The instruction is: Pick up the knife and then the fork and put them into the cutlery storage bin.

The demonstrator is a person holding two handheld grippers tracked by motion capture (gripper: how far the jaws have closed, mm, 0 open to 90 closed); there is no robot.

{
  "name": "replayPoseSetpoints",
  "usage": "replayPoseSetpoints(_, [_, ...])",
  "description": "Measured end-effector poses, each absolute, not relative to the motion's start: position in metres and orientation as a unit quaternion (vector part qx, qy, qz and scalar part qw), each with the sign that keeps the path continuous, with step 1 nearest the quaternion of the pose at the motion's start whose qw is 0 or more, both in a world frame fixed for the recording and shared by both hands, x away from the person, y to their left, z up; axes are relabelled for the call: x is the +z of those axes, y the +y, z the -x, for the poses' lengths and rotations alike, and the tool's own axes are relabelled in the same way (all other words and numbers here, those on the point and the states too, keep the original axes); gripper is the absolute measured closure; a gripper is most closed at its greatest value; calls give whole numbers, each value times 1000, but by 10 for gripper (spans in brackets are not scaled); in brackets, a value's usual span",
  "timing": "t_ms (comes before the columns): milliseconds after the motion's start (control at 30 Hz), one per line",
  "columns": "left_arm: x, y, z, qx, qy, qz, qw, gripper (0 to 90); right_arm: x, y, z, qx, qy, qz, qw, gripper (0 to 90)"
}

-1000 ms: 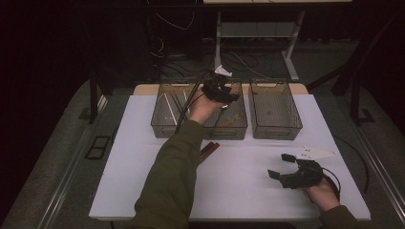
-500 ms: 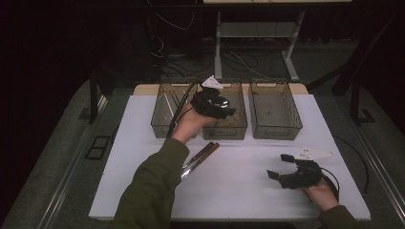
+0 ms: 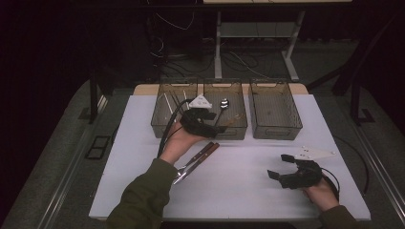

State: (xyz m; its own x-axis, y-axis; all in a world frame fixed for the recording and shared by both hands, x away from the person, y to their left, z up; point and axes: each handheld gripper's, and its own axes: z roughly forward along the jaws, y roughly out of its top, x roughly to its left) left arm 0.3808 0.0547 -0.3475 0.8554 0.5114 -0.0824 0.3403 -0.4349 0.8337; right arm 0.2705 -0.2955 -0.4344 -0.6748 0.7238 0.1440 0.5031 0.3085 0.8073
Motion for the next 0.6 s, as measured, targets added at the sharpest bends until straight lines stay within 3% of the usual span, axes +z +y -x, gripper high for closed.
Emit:
replayPoseSetpoints(200, [-362,69,-366,96,259,-843,462,357,-436,-295,-272,443,801,-383,125,144])
replayPoseSetpoints(433, [-384,83,-354,103,281,-841,451,531,-436,-295,-271,439,802,-384,128,144])
replayPoseSetpoints(600, [-400,90,-352,104,292,-850,426,606,-437,-296,-272,438,801,-388,129,144])
